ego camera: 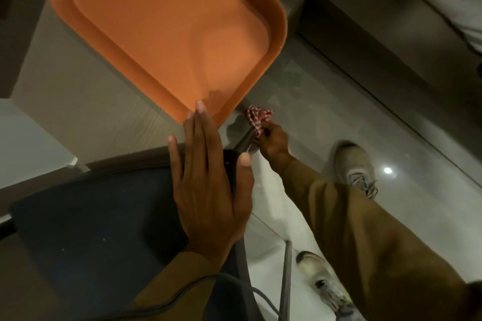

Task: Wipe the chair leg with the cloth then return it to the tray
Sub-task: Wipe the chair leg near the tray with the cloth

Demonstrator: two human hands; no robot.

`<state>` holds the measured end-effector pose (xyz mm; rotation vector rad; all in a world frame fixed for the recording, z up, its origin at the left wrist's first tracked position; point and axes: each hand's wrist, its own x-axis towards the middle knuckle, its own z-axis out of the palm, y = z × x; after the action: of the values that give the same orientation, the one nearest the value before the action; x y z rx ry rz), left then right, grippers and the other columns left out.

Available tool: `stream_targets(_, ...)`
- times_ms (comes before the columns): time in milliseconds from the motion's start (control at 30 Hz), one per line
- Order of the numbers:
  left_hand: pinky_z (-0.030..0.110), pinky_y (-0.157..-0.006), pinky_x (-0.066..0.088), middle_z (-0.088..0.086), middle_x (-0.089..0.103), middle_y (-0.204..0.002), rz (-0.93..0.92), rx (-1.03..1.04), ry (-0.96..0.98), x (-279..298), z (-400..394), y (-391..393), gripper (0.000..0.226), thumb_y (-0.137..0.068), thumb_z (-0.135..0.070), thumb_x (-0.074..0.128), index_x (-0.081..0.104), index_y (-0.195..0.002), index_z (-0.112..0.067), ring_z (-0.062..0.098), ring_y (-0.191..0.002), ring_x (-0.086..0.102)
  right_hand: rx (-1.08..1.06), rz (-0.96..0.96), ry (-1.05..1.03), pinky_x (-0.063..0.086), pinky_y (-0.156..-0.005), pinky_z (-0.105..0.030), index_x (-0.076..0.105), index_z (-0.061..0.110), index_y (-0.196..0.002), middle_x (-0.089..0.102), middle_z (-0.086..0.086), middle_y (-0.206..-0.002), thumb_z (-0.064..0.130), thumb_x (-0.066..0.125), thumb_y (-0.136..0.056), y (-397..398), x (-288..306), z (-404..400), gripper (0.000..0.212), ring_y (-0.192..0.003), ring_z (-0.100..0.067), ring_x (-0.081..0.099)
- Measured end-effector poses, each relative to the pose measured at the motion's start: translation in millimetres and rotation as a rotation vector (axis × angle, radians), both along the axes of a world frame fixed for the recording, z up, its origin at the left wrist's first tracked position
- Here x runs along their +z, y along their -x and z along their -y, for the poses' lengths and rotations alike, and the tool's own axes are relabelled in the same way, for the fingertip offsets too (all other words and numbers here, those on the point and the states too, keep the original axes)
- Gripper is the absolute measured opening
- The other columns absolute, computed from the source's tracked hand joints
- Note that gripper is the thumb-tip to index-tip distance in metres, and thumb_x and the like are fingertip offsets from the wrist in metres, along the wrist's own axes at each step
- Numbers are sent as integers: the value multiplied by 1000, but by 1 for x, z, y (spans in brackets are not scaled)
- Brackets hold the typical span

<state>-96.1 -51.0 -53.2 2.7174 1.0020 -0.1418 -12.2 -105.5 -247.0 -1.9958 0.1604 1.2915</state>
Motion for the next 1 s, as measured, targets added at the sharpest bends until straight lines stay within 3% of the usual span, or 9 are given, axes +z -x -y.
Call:
stream_targets(67,47,-143,9,10,26,-181,7,-3,-3,1,0,0,81,-113,-58,11,22,-172,-3,23,-171,21,-72,20,-27,51,-96,-15,68,1,-129,73,-22,-126,3,55,-103,5,19,2,30,-120,-38,67)
stream_targets(167,49,-142,12,11,23,-182,16,-2,-2,2,-1,-1,81,-113,-59,10,20,-173,-5,24,-171,20,-36,138,-177,57,-84,-30,77,13,-111,79,-7,-101,0,55,-99,18,70,19,28,-93,-22,72)
stream_targets(233,53,-141,15,12,21,-182,11,2,-13,2,-1,-2,80,-113,-58,11,19,-173,-5,24,-171,20,-41,182,-315,57,-74,-28,76,20,-99,77,4,-90,0,55,-99,27,105,29,29,-81,-12,71)
stream_targets(400,53,-141,16,11,18,-183,7,6,-10,3,0,-3,79,-113,-57,12,17,-173,-5,23,-171,19,-163,203,-333,63,-88,-27,77,14,-121,81,-5,-112,6,62,-103,40,122,26,25,-101,-18,75)
stream_targets(567,52,-142,13,12,19,-183,25,-7,1,1,1,-2,81,-113,-58,10,18,-173,-4,23,-171,19,-124,176,-178,57,-98,-31,77,9,-123,81,-14,-116,5,61,-100,28,50,15,28,-106,-24,74)
stream_targets(767,46,-142,9,13,21,-182,38,-16,-12,-2,0,0,77,-113,-52,18,20,-172,-3,23,-171,20,-251,-67,6,48,-104,-26,71,4,-128,72,-20,-129,4,54,-105,12,-17,-7,29,-126,-37,66)
stream_targets(867,46,-142,9,12,20,-182,10,-4,-13,1,1,-1,77,-113,-53,16,19,-173,-4,23,-171,19,-311,-120,-13,53,-108,-34,66,5,-135,70,-10,-131,10,52,-107,17,8,-2,32,-129,-34,64)
stream_targets(933,49,-142,11,11,21,-182,-13,-15,-20,2,1,-2,78,-113,-55,11,18,-173,-5,24,-171,20,-192,-22,-107,56,-106,-38,71,11,-130,75,-10,-128,9,53,-105,20,45,11,31,-122,-30,69)
stream_targets(1000,52,-141,14,11,23,-182,-27,-22,-17,5,1,-3,77,-113,-56,11,17,-173,-7,25,-170,22,-68,54,-230,59,-98,-32,75,15,-124,80,-7,-119,5,54,-103,19,85,25,32,-113,-23,74)
